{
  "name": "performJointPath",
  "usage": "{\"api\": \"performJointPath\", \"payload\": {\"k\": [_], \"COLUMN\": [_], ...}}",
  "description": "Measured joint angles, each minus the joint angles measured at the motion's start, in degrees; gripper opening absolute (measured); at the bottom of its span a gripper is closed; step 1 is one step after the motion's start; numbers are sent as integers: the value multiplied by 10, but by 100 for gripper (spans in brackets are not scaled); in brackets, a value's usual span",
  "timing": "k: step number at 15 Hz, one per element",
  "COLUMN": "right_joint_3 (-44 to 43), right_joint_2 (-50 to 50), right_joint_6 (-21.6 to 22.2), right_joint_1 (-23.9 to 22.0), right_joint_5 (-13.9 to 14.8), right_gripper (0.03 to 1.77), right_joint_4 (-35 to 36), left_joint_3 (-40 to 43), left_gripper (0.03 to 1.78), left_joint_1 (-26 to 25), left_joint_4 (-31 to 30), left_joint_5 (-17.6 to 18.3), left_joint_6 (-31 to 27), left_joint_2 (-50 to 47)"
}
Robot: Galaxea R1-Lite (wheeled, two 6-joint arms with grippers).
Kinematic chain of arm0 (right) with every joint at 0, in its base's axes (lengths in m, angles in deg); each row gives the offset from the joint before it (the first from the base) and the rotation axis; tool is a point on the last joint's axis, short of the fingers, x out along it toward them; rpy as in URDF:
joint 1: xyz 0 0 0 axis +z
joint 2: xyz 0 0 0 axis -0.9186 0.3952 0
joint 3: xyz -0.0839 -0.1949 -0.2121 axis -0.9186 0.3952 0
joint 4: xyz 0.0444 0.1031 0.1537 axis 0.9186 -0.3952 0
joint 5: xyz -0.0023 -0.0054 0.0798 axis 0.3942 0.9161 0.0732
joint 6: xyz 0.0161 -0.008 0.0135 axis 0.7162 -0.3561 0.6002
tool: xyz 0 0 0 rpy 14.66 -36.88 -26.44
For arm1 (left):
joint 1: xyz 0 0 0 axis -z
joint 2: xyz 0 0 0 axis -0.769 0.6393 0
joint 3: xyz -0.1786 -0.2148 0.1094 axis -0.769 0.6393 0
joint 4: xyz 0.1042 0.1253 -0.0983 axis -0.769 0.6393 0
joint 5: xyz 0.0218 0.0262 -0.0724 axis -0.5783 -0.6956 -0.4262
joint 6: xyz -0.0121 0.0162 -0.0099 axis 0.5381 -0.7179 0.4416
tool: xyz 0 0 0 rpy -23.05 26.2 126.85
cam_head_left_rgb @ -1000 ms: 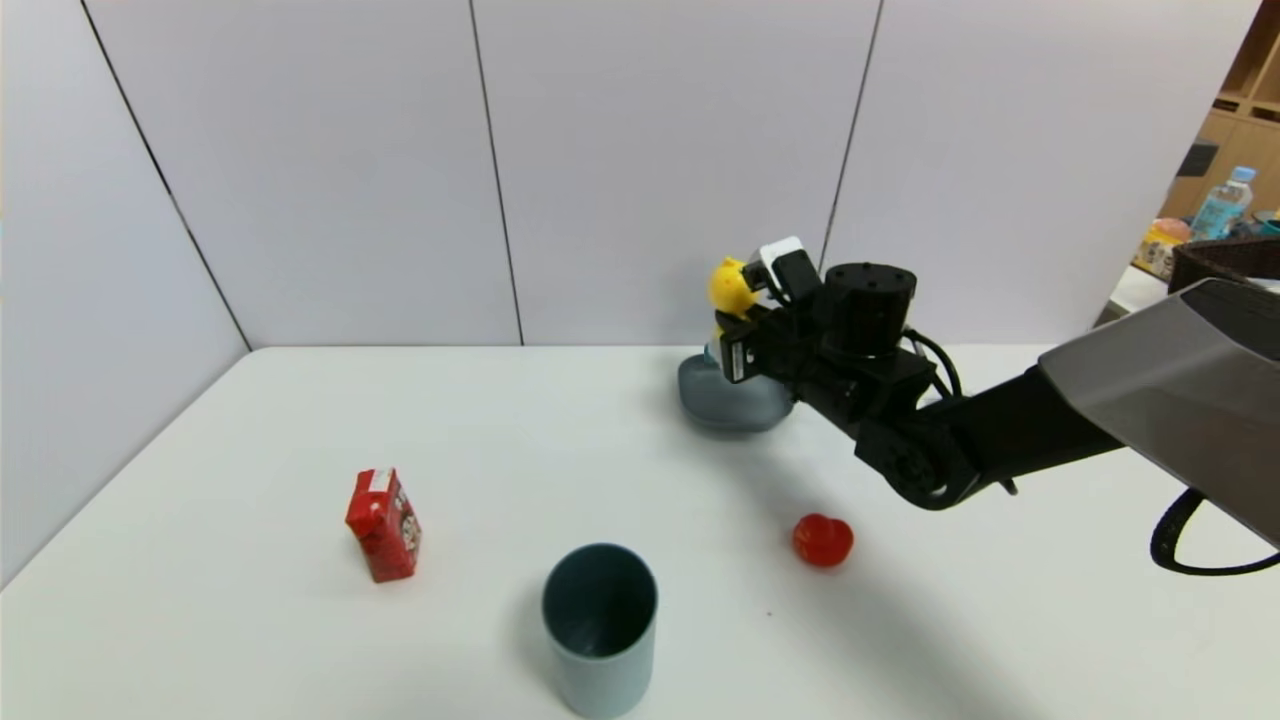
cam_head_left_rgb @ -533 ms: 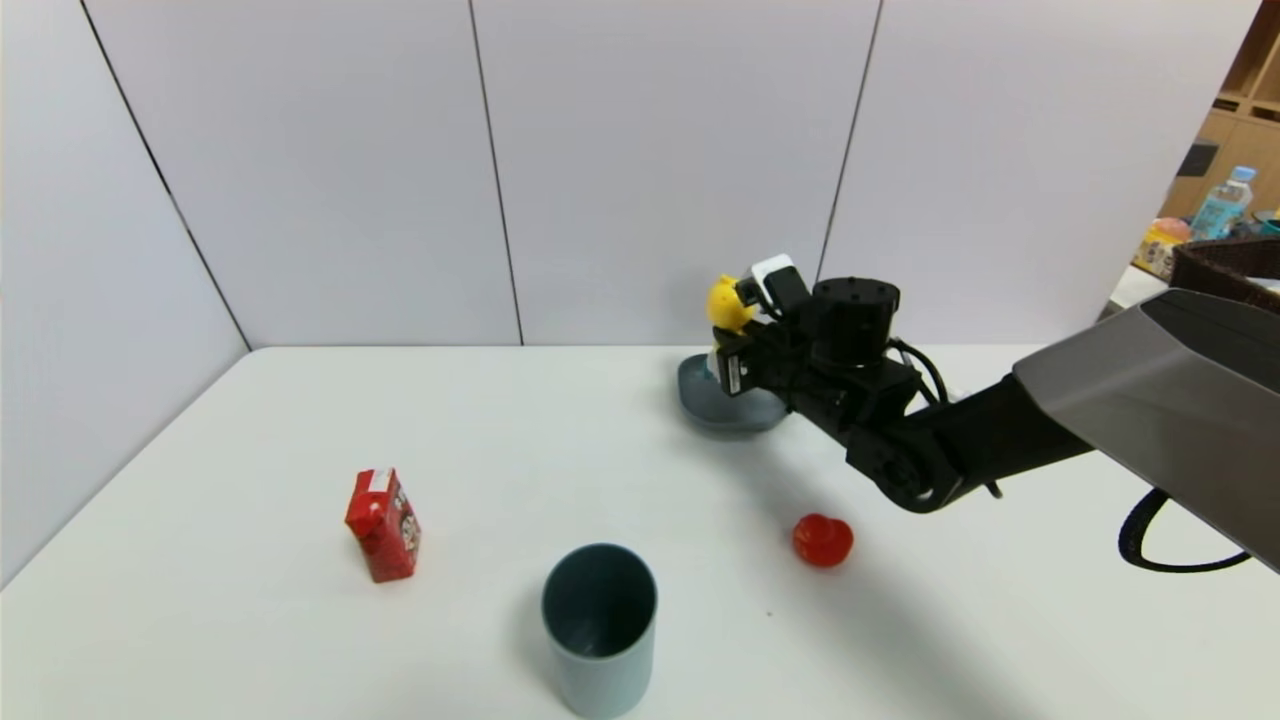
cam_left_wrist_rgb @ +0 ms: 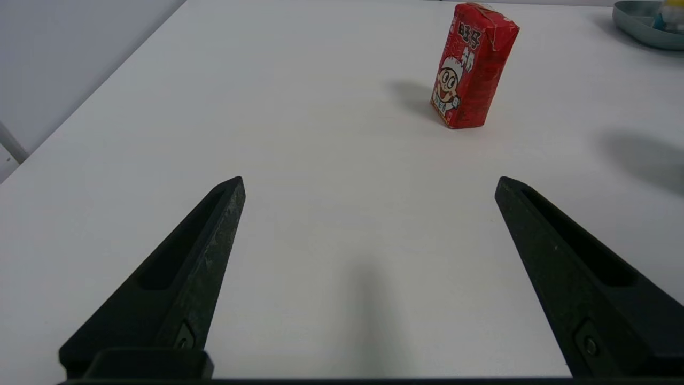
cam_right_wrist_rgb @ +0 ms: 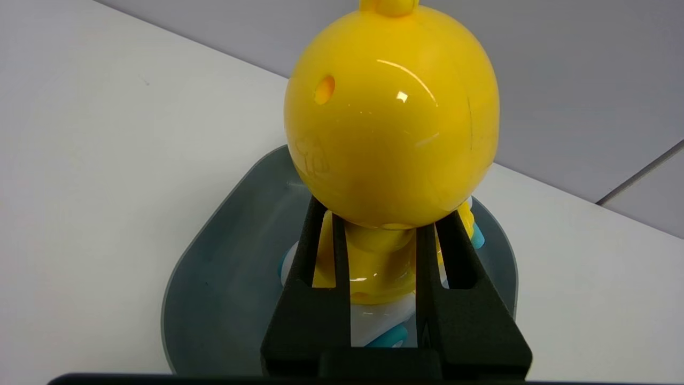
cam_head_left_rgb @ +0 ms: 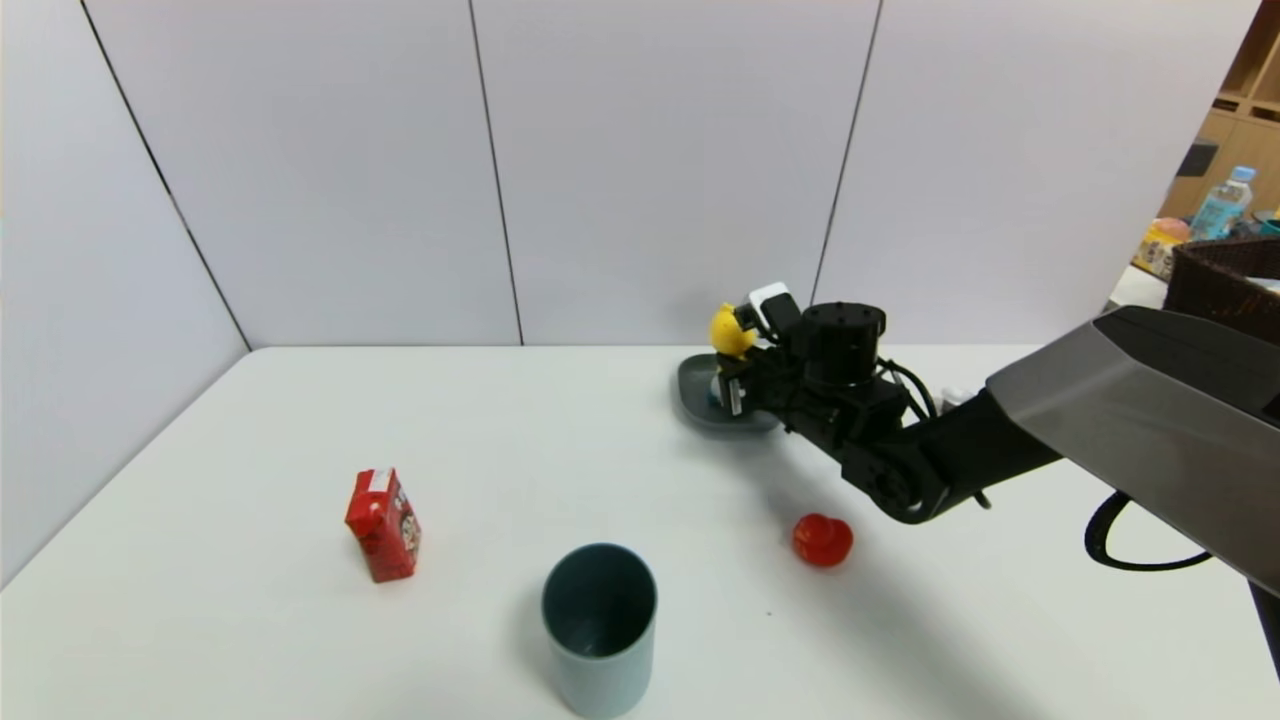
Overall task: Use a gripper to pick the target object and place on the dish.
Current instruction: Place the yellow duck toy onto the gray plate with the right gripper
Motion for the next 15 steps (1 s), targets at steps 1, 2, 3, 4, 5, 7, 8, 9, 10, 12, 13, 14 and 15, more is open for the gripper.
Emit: {"api": "performJointPath", "payload": {"k": [1,2,3,4,5,7,8,9,10,12,13,14,15], "right_joint_3": [0,0,0,0,0,0,0,0,0,0,1,2,3], "right_joint_2": [1,2,3,4,4,5,5,6,6,6,6,7,7], "right_joint_6": [0,0,0,0,0,-1,-1,-1,-1,-2,-3,-7,-8], "right_joint_1": [0,0,0,0,0,0,0,0,0,0,0,0,1], "right_joint_5": [0,0,0,0,0,0,-1,-1,0,0,2,9,14], "right_gripper": [34,34,34,34,34,34,34,34,34,34,34,45,59], "right_joint_4": [0,0,0,0,0,0,0,0,0,0,0,-1,-1], "left_joint_3": [0,0,0,0,0,0,0,0,0,0,0,0,0], "left_gripper": [169,169,169,169,169,169,169,169,169,169,169,169,169], "left_joint_1": [0,0,0,0,0,0,0,0,0,0,0,0,0], "left_joint_4": [0,0,0,0,0,0,0,0,0,0,0,0,0], "left_joint_5": [0,0,0,0,0,0,0,0,0,0,0,0,0], "left_joint_6": [0,0,0,0,0,0,0,0,0,0,0,0,0], "left_joint_2": [0,0,0,0,0,0,0,0,0,0,0,0,0]}}
